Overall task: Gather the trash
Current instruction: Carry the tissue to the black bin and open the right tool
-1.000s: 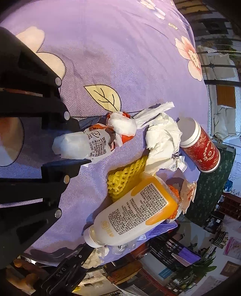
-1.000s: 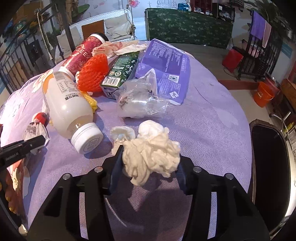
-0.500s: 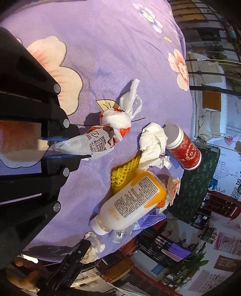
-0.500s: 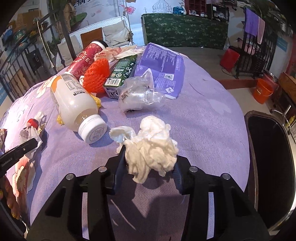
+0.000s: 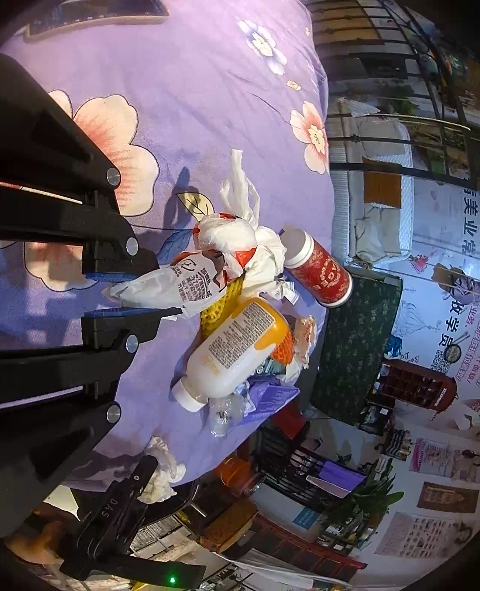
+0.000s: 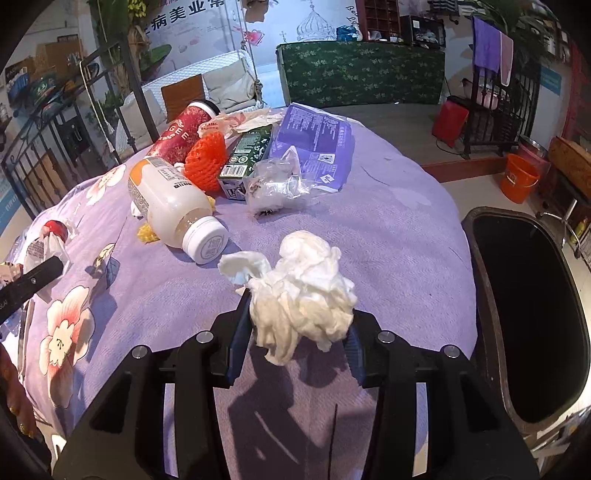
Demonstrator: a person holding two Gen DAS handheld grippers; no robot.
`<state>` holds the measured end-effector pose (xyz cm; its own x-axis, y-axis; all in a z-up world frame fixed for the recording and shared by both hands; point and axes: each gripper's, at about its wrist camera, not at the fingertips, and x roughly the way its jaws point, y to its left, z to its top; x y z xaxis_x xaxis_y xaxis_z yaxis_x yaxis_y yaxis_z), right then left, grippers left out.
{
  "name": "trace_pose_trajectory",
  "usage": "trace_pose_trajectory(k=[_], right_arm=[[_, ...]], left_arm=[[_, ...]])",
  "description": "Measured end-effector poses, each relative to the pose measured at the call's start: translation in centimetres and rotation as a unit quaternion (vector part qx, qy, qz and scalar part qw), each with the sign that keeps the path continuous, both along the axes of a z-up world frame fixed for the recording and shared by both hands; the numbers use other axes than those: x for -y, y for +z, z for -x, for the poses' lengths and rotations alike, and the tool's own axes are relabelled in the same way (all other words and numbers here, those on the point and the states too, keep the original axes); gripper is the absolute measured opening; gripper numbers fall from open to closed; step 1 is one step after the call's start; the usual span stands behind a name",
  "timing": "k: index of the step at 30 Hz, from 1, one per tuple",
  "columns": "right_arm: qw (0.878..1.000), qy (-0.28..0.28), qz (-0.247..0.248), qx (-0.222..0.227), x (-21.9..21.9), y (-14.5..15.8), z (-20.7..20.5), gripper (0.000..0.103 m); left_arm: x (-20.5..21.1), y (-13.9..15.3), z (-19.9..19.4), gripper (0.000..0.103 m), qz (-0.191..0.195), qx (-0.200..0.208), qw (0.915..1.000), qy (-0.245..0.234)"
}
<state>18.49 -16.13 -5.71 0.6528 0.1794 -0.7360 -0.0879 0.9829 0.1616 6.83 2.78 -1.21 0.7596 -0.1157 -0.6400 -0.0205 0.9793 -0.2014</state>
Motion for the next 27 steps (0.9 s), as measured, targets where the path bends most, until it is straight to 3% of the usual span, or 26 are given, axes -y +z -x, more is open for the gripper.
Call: trace_pose_trajectory(k=[10, 18, 22, 27], right_arm=[[0.997, -0.069, -0.016, 0.024, 5.6, 1.3, 1.4, 0.045], [0.984, -0.174, 0.012, 0.029, 13.5, 1.7, 1.6, 0.045], [0.972, -0.232, 0.028, 0.002, 18.5, -0.1, 1.0, 0.045], [0.96, -0.275, 0.007, -0.055, 22.8, -3.3, -0.4, 0.049]], left_arm=[[4.2, 2.0, -0.2, 0.01, -0.027, 0.039, 0.9957, -0.079], [8.7, 3.3, -1.7, 0.01, -0.046, 0.074, 0.984, -0.156], [10.6, 3.1, -2.1, 0.01, -0.047, 0.077, 0.9775, -0.191], [12.9, 2.9, -2.4, 0.01, -0.049, 0.083, 0.9691, -0.227]])
